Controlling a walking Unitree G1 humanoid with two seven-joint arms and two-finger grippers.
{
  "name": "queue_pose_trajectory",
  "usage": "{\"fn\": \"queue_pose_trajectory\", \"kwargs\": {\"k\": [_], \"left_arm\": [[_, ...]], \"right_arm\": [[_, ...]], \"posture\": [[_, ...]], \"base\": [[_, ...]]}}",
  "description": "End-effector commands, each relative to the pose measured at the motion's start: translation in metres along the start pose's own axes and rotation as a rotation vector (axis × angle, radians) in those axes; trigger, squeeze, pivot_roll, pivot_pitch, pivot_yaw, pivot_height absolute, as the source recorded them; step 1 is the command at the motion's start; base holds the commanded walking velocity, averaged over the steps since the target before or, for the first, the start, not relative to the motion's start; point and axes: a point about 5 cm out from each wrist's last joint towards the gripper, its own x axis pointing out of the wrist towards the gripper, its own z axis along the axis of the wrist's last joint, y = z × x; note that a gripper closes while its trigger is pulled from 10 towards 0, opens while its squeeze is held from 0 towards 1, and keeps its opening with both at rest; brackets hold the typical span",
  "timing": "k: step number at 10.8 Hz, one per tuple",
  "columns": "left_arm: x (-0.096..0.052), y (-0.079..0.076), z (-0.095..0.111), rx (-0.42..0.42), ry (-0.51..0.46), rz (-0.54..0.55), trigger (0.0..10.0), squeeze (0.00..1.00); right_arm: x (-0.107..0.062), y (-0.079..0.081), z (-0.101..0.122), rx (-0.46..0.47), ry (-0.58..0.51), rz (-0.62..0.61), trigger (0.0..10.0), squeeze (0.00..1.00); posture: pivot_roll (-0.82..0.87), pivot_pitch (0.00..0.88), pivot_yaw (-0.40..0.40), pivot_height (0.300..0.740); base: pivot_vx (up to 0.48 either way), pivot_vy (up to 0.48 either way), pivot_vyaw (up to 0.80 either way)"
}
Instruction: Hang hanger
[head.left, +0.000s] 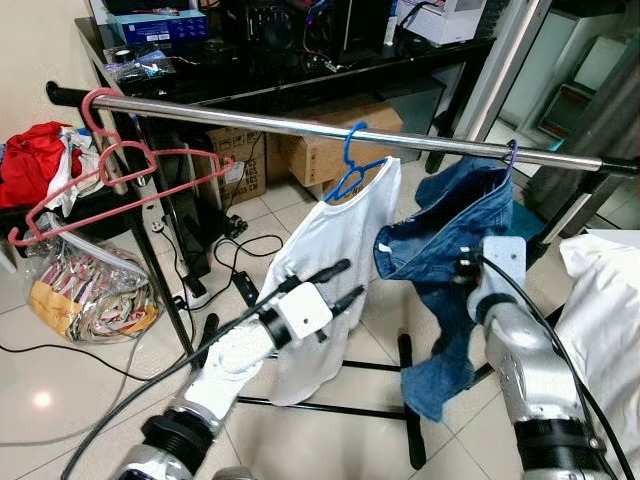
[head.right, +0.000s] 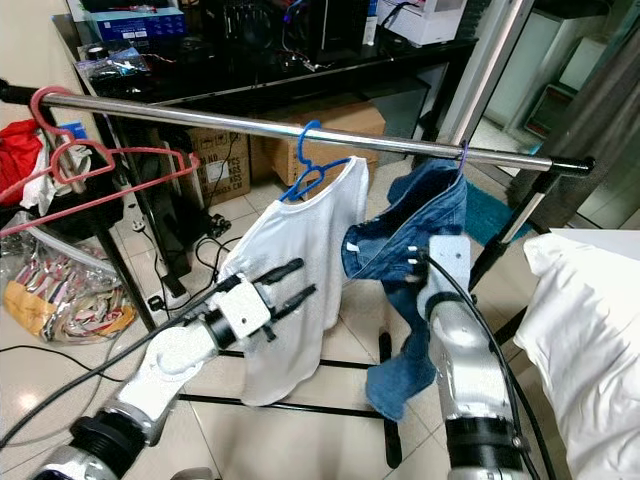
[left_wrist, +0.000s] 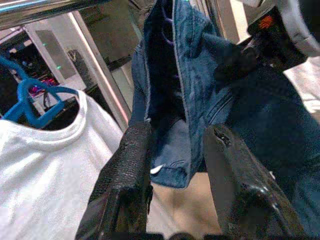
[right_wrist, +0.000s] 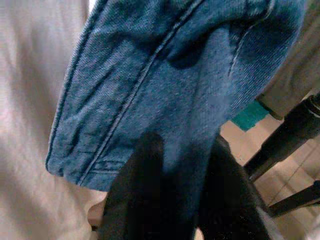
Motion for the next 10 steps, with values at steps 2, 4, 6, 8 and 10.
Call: {"fn": "queue_pose_trajectory", "kwargs": {"k": [2, 4, 6, 8, 10], "left_arm": [[-0.001, 0.001, 0.0, -0.018, -0.001, 0.02, 10.0, 0.0], [-0.002, 0.001, -0.001, -0.018, -0.001, 0.021, 10.0, 0.0], [-0.003, 0.002, -0.001, -0.012, 0.0, 0.025, 10.0, 0.0], [-0.002, 0.002, -0.001, -0.055, -0.006, 0.038, 10.0, 0.0], [-0.001, 0.001, -0.002, -0.072, -0.006, 0.041, 10.0, 0.0]], "right_arm": [[0.004, 0.002, 0.007, 0.023, -0.021, 0.01, 0.0, 0.0], [0.007, 0.003, 0.01, 0.038, -0.035, 0.003, 0.0, 0.0], [0.006, -0.001, 0.02, 0.044, -0.09, -0.023, 0.0, 0.0], [-0.003, -0.012, 0.041, 0.135, -0.27, -0.054, 0.0, 0.0], [-0.016, -0.01, 0.055, 0.226, -0.407, 0.012, 0.0, 0.0]], "posture": [[0.16, 0.002, -0.092, 0.74], [0.17, 0.0, -0.094, 0.74], [0.17, 0.0, -0.092, 0.74], [0.17, 0.0, -0.091, 0.74], [0.15, 0.0, -0.087, 0.74]], "base": [[0.0, 0.0, 0.0], [0.0, 0.0, 0.0], [0.0, 0.0, 0.0], [0.0, 0.0, 0.0], [0.0, 0.0, 0.0]]}}
